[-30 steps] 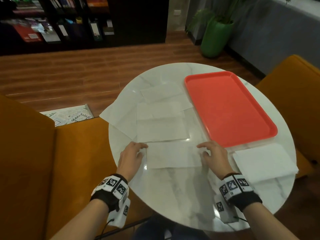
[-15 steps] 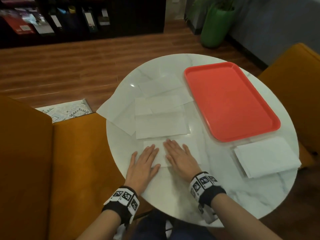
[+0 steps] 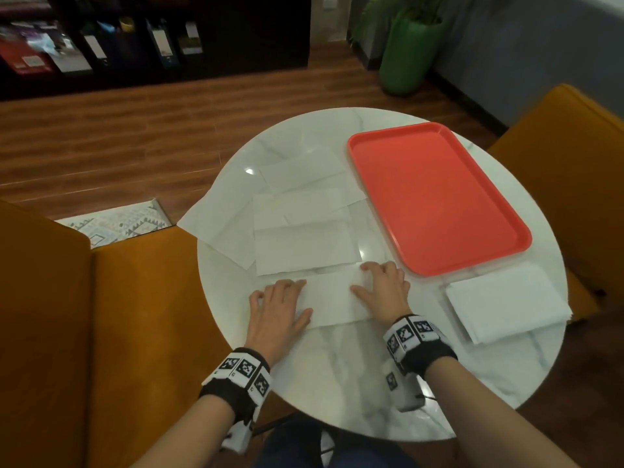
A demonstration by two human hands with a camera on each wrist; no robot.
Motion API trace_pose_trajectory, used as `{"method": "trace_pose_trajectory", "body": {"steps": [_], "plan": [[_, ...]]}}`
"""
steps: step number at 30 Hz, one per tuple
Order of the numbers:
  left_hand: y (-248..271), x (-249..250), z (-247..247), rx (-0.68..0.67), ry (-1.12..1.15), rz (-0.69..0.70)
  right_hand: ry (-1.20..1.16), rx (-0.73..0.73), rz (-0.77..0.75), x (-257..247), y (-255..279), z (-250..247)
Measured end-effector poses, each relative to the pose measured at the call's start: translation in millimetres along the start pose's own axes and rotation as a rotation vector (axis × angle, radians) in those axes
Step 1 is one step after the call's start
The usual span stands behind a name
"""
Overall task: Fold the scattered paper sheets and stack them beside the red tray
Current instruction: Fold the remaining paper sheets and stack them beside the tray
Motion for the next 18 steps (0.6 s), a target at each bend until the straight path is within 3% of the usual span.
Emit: {"method": "trace_pose_trajectory", "body": {"steps": [2, 7, 12, 18], "plan": [[-13.6, 6.5, -1.8, -0.021, -0.003, 0.002, -0.126, -0.067, 0.074, 3.6, -3.1, 0.1], [-40.0, 30.9, -3.7, -0.118, 0.104, -0.014, -0.631, -0.096, -0.016, 20.2, 7.1, -18.6], [-53.0, 65.5, -15.6, -0.197, 0.67, -0.037, -0.89, -0.055, 0.042, 70.2, 38.5, -44.0], [-58.6, 136.5, -15.1, -0.274, 0.924, -0.029, -1.044, 0.102, 0.293, 168.0, 66.8, -65.3]]}}
Point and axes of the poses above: each hand's wrist, its own y-axis away from the middle knuckle, its own z-axis out of the palm, x = y × z, the point moved 6 cm from there along -y, towards the middle knuckle, and after that the axes turned 12 degrees about y, right-handed, at the moved point
